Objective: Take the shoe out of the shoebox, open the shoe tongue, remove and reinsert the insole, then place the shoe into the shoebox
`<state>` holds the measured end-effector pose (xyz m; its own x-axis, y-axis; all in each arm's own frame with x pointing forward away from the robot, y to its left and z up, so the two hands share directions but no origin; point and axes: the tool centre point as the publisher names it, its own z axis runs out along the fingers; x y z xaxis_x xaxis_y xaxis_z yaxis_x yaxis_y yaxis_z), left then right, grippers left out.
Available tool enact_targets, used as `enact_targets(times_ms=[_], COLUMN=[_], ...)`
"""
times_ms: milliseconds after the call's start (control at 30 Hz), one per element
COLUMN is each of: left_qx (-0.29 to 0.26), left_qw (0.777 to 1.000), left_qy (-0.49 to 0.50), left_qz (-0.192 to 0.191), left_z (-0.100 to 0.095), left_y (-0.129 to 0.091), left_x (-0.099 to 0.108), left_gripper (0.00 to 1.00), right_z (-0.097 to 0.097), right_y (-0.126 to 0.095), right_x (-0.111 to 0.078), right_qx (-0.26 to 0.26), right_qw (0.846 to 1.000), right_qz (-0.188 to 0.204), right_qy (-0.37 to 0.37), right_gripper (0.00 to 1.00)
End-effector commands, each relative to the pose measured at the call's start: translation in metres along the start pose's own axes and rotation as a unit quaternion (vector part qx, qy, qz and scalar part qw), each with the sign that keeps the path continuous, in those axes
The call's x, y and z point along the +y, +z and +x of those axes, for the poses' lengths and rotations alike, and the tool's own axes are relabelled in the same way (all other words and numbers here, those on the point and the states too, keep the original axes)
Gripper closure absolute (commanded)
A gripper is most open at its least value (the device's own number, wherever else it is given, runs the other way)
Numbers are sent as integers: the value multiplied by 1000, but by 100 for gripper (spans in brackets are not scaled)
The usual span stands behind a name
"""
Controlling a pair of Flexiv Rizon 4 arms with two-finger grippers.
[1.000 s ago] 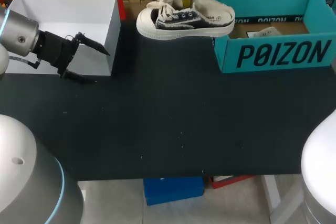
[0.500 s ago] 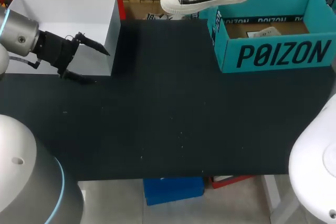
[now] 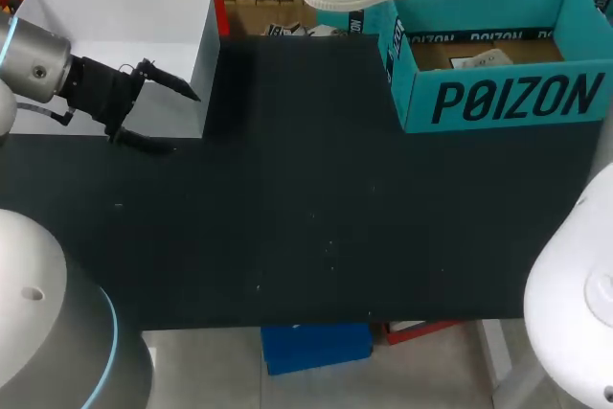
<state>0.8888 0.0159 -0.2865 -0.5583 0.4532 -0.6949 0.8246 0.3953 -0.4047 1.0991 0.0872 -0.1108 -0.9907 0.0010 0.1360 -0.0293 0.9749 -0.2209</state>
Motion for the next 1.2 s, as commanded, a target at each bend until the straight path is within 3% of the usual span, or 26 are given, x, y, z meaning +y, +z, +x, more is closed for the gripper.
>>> enact_targets(times_ms=[33,333,433,767,1200], left_qx=[-2,-2,-2,-2,-2], left_qw=[1000,1000,1000,1000,1000], left_qy=[1,1,1,1,1], left_qz=[-3,-3,-3,-3,-3], left_z=[1,1,1,1,1], left_y=[1,1,1,1,1], left_x=[0,0,0,0,0], left_gripper=[0,0,0,0,0], right_z=[-1,-1,-7,-26,-73], right_y=[-3,-3,-1,18,44], right_x=[0,0,-8,-66,-131], right_qx=[3,3,-2,2,8], right_qw=[1000,1000,1000,999,999], right_qz=[1,1,10,26,20], right_qy=[0,0,-6,-23,-47], right_gripper=[100,100,100,100,100])
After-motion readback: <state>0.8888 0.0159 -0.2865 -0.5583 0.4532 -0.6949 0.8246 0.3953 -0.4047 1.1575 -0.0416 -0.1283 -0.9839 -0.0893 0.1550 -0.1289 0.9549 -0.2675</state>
